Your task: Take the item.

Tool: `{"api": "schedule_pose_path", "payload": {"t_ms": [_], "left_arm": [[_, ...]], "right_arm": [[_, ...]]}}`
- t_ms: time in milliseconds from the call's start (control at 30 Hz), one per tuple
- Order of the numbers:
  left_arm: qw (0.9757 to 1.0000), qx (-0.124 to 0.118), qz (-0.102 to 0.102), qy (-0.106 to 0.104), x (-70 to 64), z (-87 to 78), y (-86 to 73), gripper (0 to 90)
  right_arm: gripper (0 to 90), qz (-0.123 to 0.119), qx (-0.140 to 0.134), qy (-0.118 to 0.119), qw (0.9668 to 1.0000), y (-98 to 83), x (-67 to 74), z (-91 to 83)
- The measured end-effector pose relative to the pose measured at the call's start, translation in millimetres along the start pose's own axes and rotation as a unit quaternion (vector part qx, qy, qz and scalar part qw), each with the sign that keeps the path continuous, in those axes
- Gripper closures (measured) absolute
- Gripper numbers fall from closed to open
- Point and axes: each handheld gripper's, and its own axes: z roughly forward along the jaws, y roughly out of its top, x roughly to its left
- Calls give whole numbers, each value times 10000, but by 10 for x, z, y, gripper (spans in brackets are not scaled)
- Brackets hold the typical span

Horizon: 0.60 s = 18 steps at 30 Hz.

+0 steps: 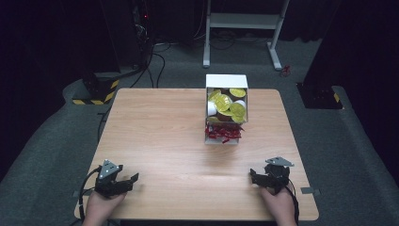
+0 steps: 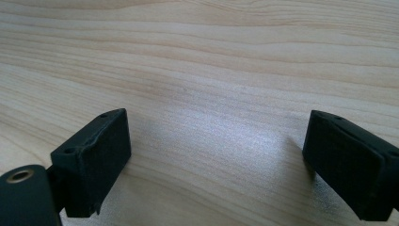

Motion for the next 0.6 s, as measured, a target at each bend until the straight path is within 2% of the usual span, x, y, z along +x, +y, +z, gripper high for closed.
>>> {"api": "schedule_pose_path", "payload": {"t_ms": [200,267,333,367,433,600], "left_arm": [[9999,-2,122,-44,-59,4,22,230],[10000,-52,50,-55,-84,4,30,230],[9999,-83,65,-86,-90,-5,44,230],[9998,-143,-26,-114,-103,-5,57,230],[9997,-155,-80,-166,-116,-4,63,231],[9997,-112,-37,-214,-216,27,118,230]], "right_arm": [[80,-1,1,0,10000,0,0,0],[80,1,1,1,10000,0,0,0],[80,-1,0,0,10000,0,0,0],[80,1,0,1,10000,0,0,0],[80,1,0,0,10000,0,0,0],[81,-6,3,6,10000,-3,1,-3]]}}
